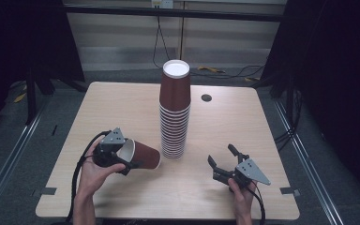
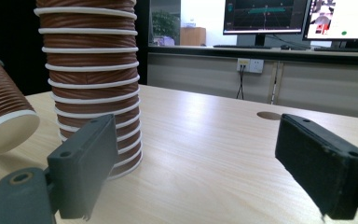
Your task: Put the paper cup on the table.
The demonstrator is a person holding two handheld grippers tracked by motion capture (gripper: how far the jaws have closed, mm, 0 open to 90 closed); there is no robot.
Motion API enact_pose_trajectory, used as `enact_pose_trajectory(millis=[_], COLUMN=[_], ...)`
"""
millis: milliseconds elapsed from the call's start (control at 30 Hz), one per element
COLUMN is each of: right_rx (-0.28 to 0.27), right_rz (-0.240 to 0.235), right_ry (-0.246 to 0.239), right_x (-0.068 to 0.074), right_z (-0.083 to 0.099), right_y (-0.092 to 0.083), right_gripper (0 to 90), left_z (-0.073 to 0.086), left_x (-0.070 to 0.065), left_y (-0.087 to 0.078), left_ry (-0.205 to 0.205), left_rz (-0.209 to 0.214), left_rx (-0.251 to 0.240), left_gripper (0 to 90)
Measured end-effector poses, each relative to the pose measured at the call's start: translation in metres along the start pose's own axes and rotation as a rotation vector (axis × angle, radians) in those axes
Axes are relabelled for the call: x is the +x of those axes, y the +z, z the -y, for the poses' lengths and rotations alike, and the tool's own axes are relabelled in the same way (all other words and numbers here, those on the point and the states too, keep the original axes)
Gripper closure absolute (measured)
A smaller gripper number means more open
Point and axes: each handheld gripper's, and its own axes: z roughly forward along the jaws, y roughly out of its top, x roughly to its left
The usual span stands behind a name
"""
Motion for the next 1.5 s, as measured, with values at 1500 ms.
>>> enact_pose_trajectory(millis=[1500], right_rx=[-0.021], right_rz=[-0.011], right_ry=[0.013], right_x=[-0.002], right_z=[0.001], right_y=[-0.002], right_gripper=[13.3], left_z=[-0.060], left_x=[0.066], left_y=[0.033], left_ry=[0.056], left_rz=[-0.105], left_rx=[0.493], left_gripper=[3.5])
